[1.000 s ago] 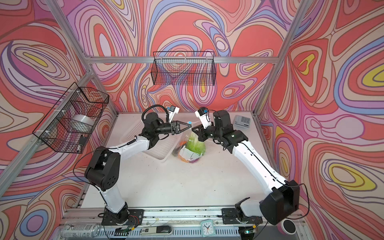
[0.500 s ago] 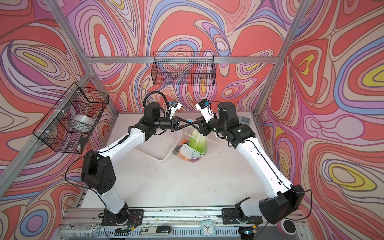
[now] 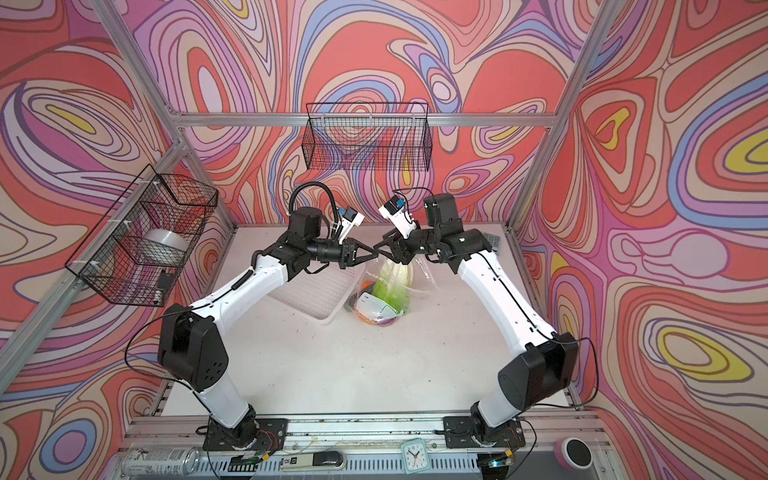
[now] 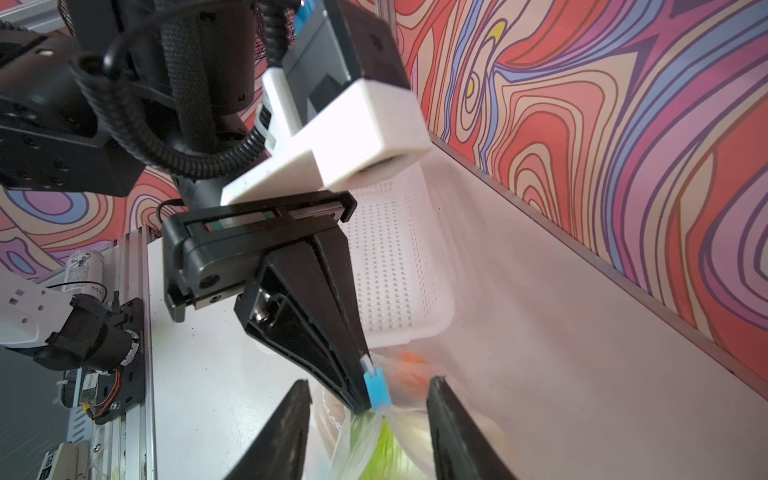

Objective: Place the food in the zip-top bag and seal the zipper

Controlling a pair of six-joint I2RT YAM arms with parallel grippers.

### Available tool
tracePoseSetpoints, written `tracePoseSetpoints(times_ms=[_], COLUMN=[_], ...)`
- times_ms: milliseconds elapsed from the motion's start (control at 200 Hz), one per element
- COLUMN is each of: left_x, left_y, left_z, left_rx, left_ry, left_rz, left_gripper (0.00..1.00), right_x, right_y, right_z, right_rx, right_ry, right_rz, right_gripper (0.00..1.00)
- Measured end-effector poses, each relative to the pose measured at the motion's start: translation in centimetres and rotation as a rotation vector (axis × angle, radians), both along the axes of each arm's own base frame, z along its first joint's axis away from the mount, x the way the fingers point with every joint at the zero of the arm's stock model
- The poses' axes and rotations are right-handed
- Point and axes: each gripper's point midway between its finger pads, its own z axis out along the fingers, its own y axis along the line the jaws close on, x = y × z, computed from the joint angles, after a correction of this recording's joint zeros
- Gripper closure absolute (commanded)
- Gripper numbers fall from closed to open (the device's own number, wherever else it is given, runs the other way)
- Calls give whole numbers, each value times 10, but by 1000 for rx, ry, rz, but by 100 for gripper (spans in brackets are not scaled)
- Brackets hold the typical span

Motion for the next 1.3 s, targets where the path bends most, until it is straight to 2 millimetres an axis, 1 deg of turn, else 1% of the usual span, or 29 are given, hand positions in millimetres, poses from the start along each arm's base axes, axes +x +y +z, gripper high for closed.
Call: tracePoseSetpoints(times_ms=[105, 210, 345, 501, 536, 696, 746, 926, 1026, 1302], left_x=[0, 1, 3, 4, 4, 4, 3, 3, 3, 2], left_y=[0, 0, 1, 1, 1, 2, 3, 3, 4, 5], left_z=[0, 0, -1, -1, -1, -2, -1, -2, -1, 0], left_rx=[2, 3, 6, 10, 11, 14, 14, 15, 15, 13], left_ry=[1, 1, 0, -1, -1, -3, -3, -2, -5, 6], left_rz=[3, 8, 17, 27, 29, 35, 36, 38, 41, 46], left_gripper=[100, 100, 100, 100, 100, 100, 100, 100, 100, 100], right_x=[1, 5, 8, 10, 10, 11, 11, 12, 12, 10], right_y=[2, 5, 6, 7, 7, 8, 8, 8, 9, 12], right_z=[-4, -13, -21, -22, -23, -23, -24, -24, -23, -22], right_rx=[1, -4, -7, -3, -1, 4, 5, 14, 20, 41], right_ry=[6, 27, 47, 37, 38, 40, 39, 44, 44, 58], right_rz=[14, 22, 23, 23, 22, 19, 20, 16, 15, 32], right_gripper=[63, 72, 86, 93, 93, 78, 76, 75, 72, 75])
